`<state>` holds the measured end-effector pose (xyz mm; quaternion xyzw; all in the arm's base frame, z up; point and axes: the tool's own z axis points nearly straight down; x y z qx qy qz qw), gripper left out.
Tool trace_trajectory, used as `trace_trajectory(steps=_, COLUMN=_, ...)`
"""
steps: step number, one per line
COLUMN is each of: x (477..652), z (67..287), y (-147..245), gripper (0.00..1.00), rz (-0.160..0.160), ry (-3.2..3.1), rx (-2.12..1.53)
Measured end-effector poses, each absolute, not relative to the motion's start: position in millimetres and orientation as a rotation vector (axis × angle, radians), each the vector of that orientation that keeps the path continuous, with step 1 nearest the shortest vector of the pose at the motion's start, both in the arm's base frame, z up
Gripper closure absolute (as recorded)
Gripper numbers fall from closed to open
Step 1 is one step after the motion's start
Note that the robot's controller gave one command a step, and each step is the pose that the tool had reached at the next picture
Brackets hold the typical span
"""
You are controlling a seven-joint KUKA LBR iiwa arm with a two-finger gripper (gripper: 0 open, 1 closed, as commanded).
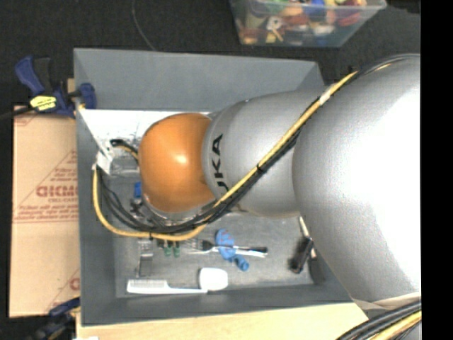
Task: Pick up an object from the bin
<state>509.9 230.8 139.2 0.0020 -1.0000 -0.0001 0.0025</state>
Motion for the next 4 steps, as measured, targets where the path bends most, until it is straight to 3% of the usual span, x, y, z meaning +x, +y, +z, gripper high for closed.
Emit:
trace_trajectory(steps=1, x=512.3, z=142.7, y=230.2, gripper=0.00, rz=-0.003, ry=-3.143, rx=-0.001)
trace_trajectory(steps=2, x=627.7, z=74.5, y=206.0, gripper=0.00, rz=-0.009, ry=-3.154, rx=-0.020)
trace_trajectory(steps=3, x=623.7, z=121.3, y=171.4, gripper=0.00, rz=-0.007, ry=-3.151, rx=0.029)
trace_trajectory(steps=4, x=625.9, z=101.3, y=153.0, gripper=0.00, rz=-0.010, ry=-3.151, rx=0.027)
